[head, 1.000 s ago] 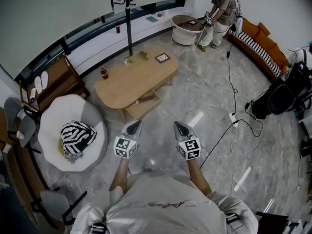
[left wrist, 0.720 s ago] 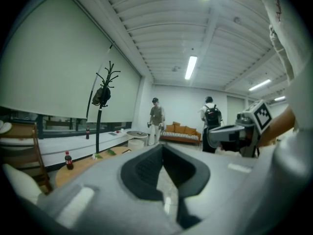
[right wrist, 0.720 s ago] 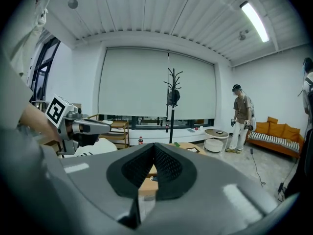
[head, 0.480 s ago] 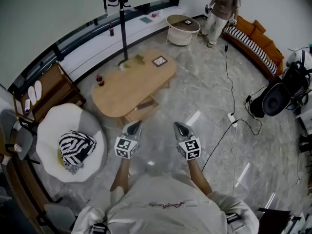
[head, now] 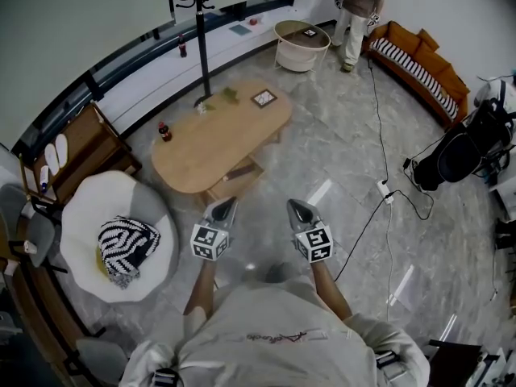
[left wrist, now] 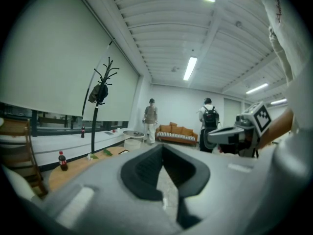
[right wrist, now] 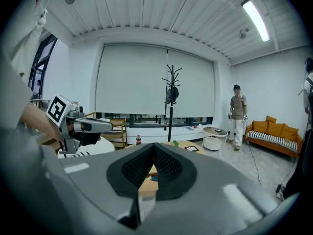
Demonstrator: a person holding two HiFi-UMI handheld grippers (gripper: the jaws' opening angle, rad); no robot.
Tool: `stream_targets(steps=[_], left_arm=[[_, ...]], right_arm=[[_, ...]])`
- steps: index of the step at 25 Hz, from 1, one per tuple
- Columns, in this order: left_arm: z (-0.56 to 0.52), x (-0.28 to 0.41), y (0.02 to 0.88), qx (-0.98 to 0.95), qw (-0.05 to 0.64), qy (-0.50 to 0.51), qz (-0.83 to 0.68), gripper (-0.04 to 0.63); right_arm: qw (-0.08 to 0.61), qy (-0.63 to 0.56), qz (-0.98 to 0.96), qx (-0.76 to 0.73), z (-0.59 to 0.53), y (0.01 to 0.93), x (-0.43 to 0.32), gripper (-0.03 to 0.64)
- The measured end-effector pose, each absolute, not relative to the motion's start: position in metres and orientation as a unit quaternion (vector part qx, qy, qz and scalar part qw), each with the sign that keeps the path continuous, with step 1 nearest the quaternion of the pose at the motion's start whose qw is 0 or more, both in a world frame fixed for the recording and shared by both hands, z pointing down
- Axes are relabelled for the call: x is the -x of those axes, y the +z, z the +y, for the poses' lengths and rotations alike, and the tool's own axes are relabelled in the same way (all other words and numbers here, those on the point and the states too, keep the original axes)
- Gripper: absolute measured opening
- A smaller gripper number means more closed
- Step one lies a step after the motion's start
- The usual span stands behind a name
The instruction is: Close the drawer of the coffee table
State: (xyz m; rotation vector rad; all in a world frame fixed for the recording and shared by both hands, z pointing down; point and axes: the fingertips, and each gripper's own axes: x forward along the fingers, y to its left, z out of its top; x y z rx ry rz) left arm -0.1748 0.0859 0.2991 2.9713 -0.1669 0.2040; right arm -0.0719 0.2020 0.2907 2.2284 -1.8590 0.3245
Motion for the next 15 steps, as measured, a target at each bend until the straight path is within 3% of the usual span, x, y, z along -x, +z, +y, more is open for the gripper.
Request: stream_targets(steps=[15], left_arm=[[0.086,0.132,0.302,-0.994,0.058,0.084,-0.051,0.000]], right_arm=[[0.074,0.119,-0.633,-0.761,0.197,0.306,0.032,0.005]])
